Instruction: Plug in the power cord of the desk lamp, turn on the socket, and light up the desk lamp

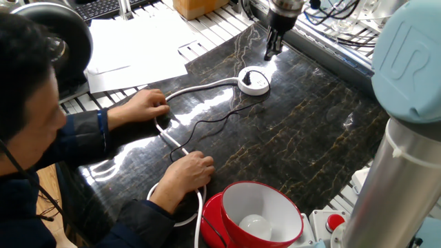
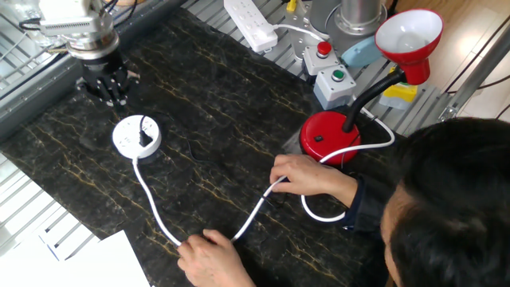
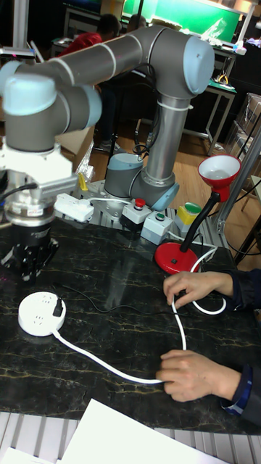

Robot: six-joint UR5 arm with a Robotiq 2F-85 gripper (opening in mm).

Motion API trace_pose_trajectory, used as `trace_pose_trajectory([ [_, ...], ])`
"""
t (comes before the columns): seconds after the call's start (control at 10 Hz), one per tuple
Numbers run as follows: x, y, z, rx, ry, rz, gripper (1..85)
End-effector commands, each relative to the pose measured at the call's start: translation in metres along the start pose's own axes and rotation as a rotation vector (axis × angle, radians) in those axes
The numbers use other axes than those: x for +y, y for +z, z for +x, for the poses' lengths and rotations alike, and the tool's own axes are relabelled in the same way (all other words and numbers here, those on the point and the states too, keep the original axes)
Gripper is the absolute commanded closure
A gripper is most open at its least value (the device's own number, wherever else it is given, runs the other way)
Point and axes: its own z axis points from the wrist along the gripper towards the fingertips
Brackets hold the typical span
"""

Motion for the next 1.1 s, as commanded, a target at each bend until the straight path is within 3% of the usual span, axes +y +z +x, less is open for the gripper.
trace_pose_trajectory([
  [0.0,0.051,-0.037,-0.006,0.062,0.162,-0.111,84.7],
  [0.1,0.077,-0.040,-0.017,0.049,0.243,-0.166,84.7],
  [0.2,0.108,-0.039,-0.042,0.005,0.332,-0.237,84.7],
  [0.3,0.135,-0.035,-0.069,-0.037,0.402,-0.269,84.7],
  [0.5,0.169,-0.029,-0.095,-0.041,0.491,-0.260,84.7],
  [0.6,0.181,-0.025,-0.102,-0.035,0.520,-0.241,84.7],
  [0.7,0.171,-0.024,-0.095,0.001,0.482,-0.183,84.7],
  [0.8,0.170,-0.025,-0.088,0.025,0.456,-0.179,84.7],
  [0.9,0.152,-0.023,-0.070,0.074,0.370,-0.098,84.7],
  [1.0,0.137,-0.022,-0.060,0.098,0.266,-0.036,84.7],
])
